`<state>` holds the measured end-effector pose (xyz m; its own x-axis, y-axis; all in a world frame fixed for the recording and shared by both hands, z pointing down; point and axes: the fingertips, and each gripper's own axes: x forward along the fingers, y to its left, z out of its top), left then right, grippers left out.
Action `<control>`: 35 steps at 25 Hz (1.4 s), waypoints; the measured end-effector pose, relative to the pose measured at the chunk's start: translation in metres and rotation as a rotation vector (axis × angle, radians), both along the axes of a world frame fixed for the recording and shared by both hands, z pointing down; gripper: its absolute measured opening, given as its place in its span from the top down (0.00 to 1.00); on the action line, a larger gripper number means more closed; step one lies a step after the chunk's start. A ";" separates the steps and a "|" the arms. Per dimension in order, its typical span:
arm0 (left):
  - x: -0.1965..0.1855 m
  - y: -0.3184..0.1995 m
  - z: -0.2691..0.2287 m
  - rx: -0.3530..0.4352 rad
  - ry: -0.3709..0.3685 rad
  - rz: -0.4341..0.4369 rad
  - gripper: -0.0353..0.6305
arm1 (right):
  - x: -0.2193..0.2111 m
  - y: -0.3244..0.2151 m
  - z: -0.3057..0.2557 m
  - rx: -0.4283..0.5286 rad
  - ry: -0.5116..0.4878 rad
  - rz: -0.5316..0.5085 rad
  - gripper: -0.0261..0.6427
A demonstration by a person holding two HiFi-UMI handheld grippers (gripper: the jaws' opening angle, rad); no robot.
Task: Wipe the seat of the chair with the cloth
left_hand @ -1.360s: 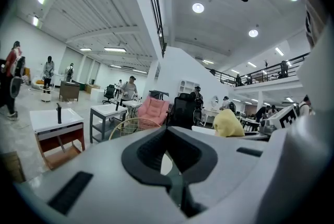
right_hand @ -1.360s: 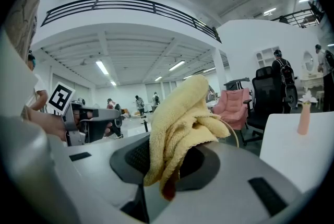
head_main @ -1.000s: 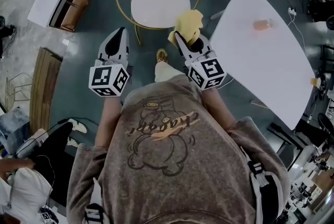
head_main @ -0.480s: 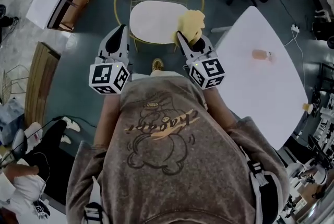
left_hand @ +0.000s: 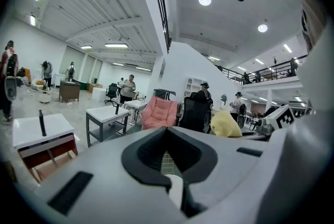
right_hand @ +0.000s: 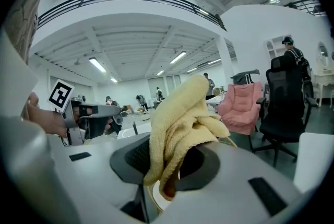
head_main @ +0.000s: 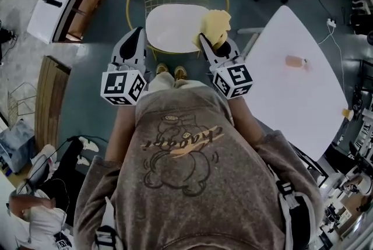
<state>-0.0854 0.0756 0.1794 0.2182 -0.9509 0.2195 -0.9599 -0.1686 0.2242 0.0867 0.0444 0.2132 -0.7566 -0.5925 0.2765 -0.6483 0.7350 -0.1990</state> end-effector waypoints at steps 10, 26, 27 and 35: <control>-0.014 -0.023 0.013 -0.020 0.005 0.060 0.94 | -0.015 -0.005 0.012 -0.031 -0.010 0.038 0.79; -0.046 -0.076 0.104 -0.073 0.029 0.052 0.93 | -0.059 -0.049 0.112 -0.116 0.042 -0.033 0.79; -0.049 -0.082 0.111 -0.071 0.028 0.050 0.93 | -0.063 -0.054 0.122 -0.121 0.043 -0.034 0.79; -0.064 -0.113 0.176 -0.096 0.036 0.057 0.93 | -0.100 -0.080 0.186 -0.154 0.032 -0.070 0.79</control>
